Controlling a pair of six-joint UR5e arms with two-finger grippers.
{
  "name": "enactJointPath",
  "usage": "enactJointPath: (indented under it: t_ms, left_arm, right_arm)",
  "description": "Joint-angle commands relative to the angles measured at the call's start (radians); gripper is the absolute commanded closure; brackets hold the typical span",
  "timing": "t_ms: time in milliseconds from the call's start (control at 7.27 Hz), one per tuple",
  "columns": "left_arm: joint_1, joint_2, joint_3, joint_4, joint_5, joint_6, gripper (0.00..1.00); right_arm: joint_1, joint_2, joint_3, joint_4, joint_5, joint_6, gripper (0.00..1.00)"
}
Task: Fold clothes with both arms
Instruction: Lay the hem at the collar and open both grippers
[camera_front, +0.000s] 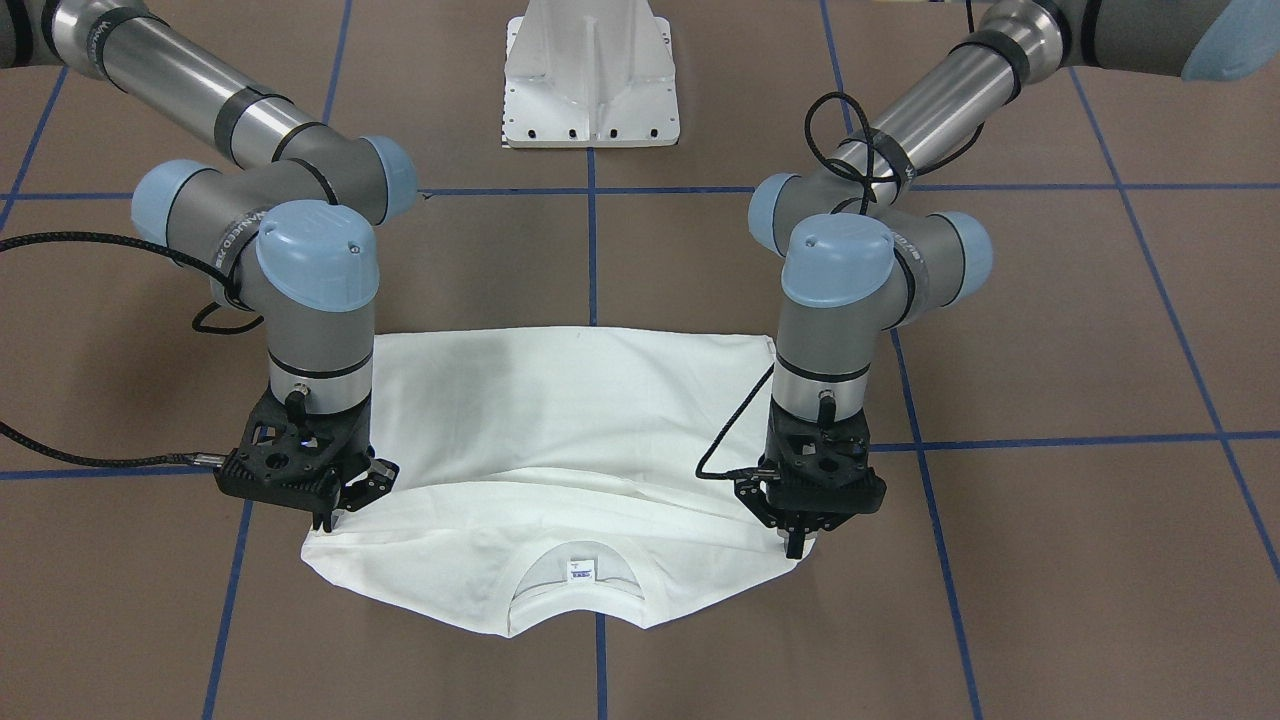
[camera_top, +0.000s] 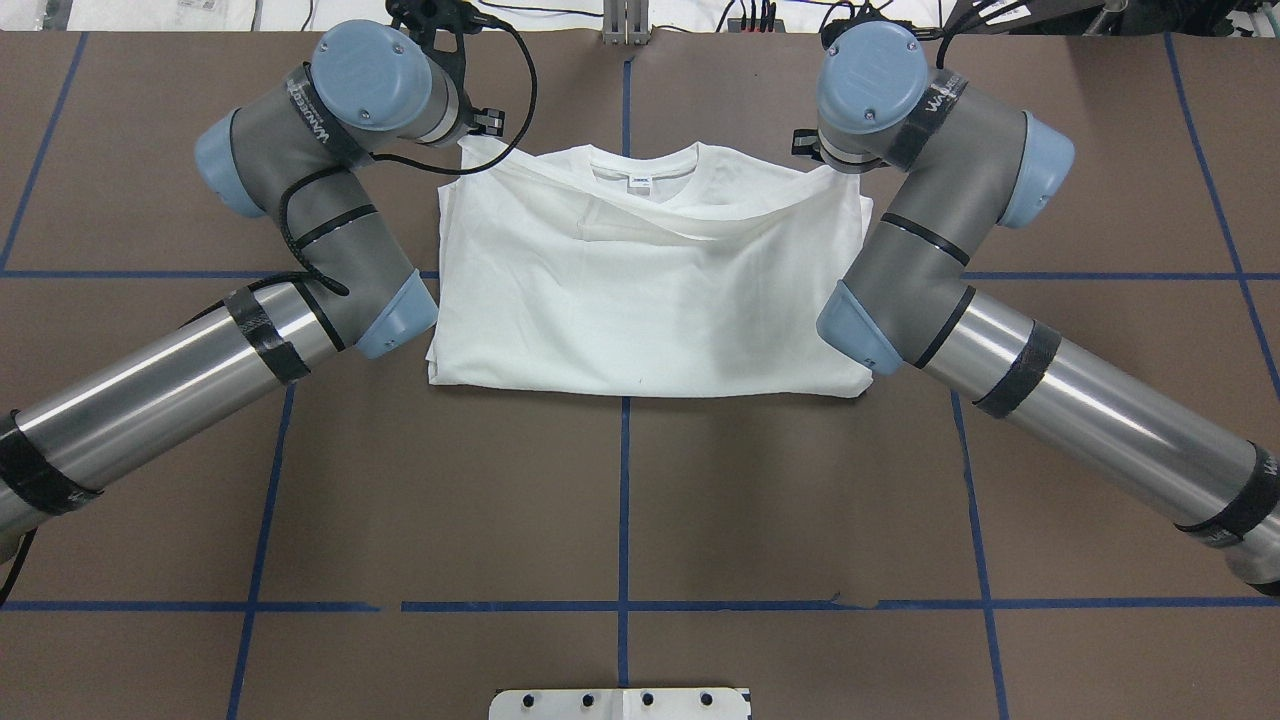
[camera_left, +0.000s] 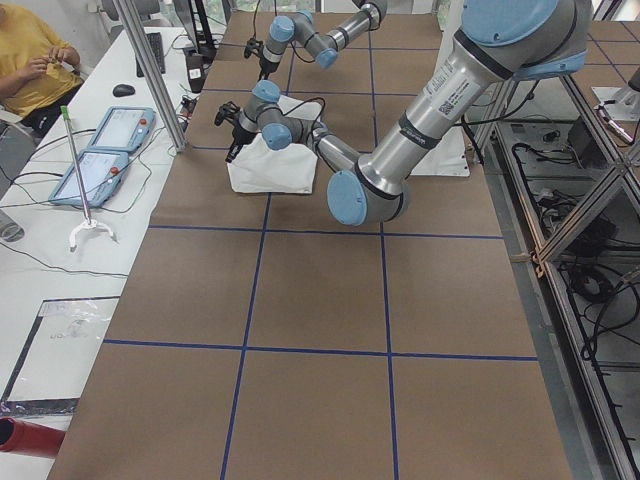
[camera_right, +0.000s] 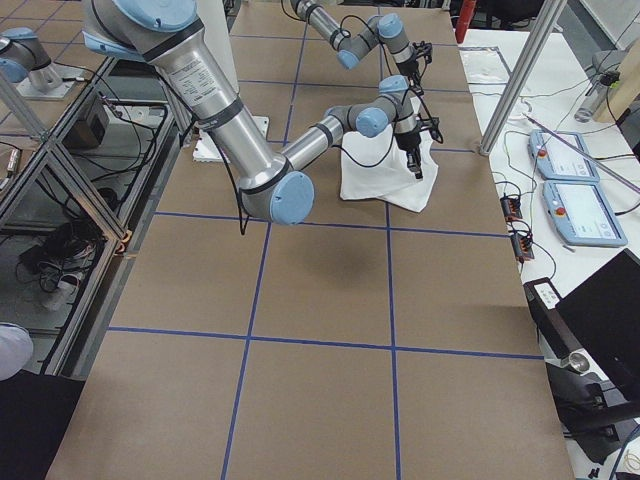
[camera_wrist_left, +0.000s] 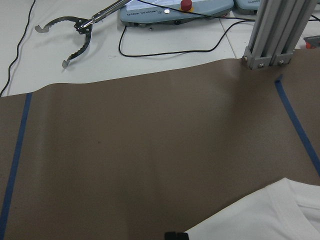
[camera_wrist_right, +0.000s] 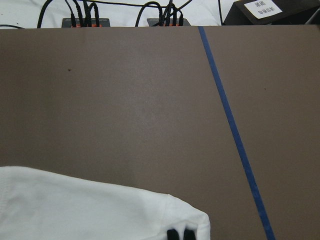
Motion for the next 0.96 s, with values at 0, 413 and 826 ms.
enactJointPath:
  t_ms: [0,413,826]
  left_arm:
    - [-0.018,-0.001,0.01,-0.001,0.001,0.015,1.0]
    - [-0.021,0.0,0.019,-0.003,0.0,0.022,1.0]
    - [-0.033,0.048,-0.01,-0.123,-0.029,0.121,0.0]
  right_arm:
    - [0.009,0.001,-0.005,0.005,-0.002,-0.014,1.0]
    - [0.02,0.005,-0.019,0.007,-0.003,-0.019,1.0]
    - [0.04,0.02,-0.017,0.007,0.015,-0.08,0.0]
